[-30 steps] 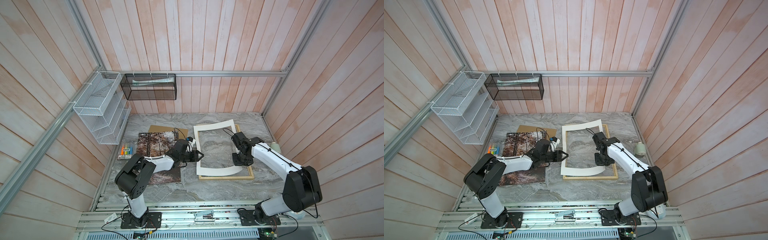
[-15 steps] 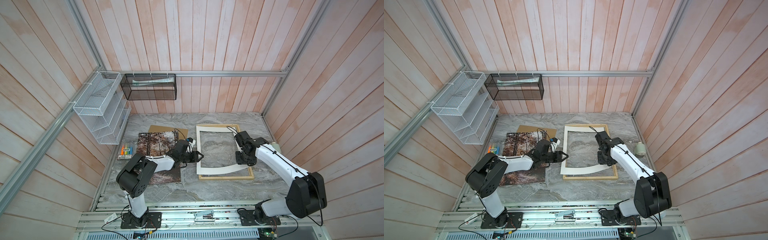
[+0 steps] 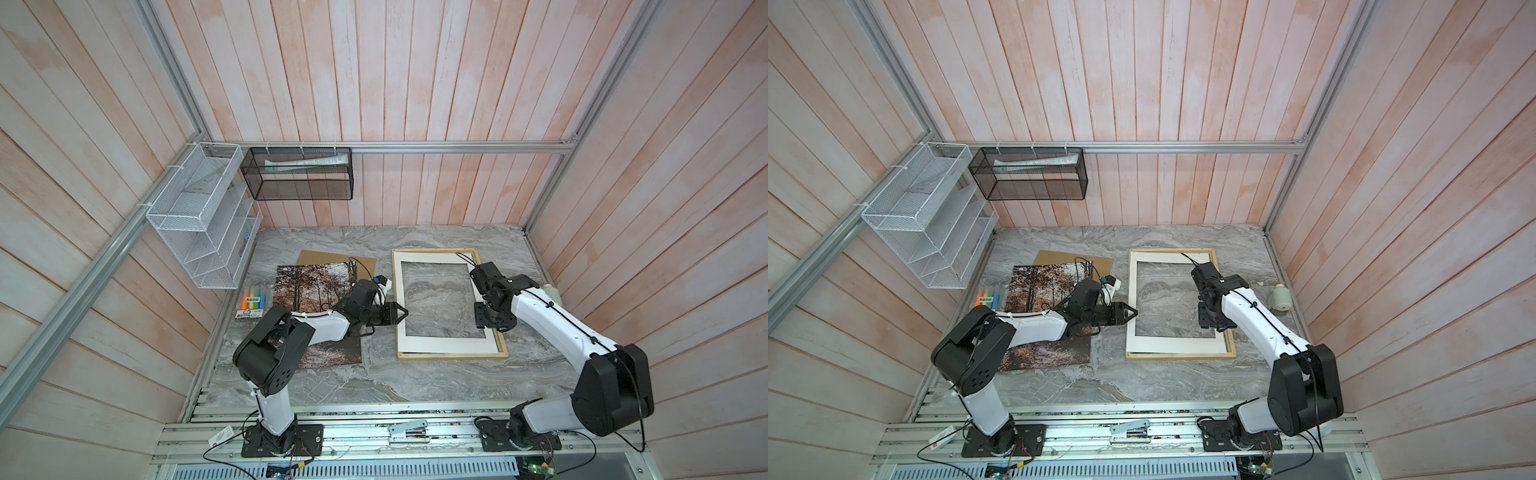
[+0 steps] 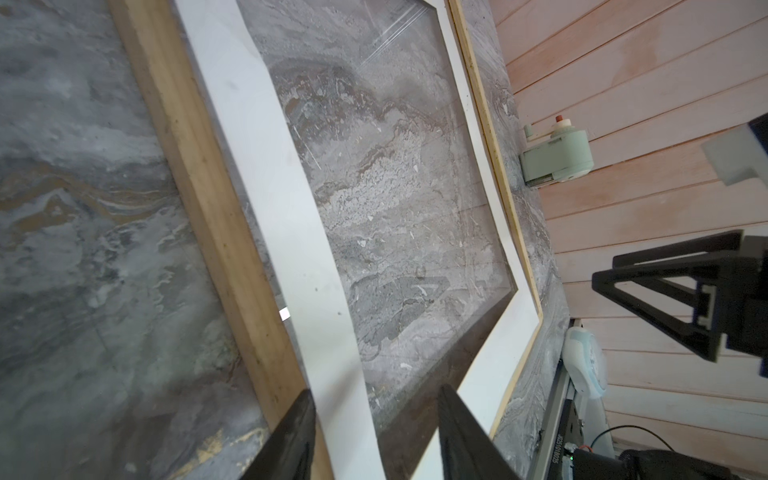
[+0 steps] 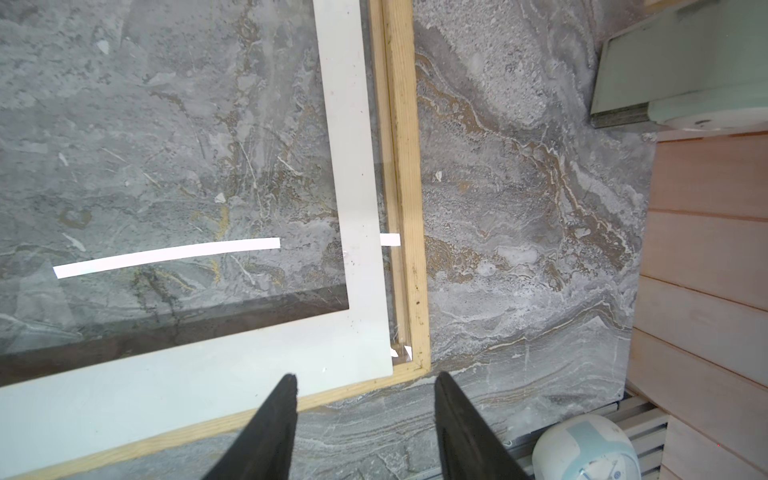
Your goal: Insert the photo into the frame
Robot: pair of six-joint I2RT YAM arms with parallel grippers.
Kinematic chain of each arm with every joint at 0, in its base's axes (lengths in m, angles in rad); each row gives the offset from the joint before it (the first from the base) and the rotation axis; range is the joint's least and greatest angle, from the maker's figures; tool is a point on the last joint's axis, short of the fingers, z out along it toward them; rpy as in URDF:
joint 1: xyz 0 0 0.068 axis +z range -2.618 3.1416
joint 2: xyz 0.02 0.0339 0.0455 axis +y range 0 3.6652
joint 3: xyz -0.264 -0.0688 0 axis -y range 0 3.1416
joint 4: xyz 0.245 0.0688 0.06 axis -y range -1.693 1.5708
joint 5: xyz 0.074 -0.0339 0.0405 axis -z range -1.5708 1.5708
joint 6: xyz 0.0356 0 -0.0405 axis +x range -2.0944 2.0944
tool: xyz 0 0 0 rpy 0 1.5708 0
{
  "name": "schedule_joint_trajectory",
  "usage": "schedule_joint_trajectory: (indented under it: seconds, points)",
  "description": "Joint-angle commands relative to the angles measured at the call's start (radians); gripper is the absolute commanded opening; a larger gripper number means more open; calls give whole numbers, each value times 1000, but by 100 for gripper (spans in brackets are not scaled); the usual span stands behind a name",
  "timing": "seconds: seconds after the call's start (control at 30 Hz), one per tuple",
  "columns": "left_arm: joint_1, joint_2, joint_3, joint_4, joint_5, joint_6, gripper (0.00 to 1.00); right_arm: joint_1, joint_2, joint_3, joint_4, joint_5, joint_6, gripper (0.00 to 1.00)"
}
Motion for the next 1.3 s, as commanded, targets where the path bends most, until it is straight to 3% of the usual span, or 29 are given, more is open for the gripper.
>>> schedule_joint_trajectory:
  seconds: [0.0,0.17,0.4,0.7,0.97,1.27]
  points:
    - [-5,14,-18,35,-4,-10,49,-10,15,-7,14,25,-1,55]
    - [-5,15,-20,35,-4,-13,47,-35,-16,-17,65,37,-9,54]
    - [-5,12,-19,24,-26,-19,46,-95,-108,-58,188,-40,-12,54]
    - [-8,7,-1,-56,-101,-11,60,-203,-130,-167,378,-284,-40,51]
    - [-13,2,14,-104,-134,5,60,-233,-67,-249,506,-484,-46,50]
    - [-30,5,33,-146,-166,24,60,-233,-6,-280,560,-532,-41,47]
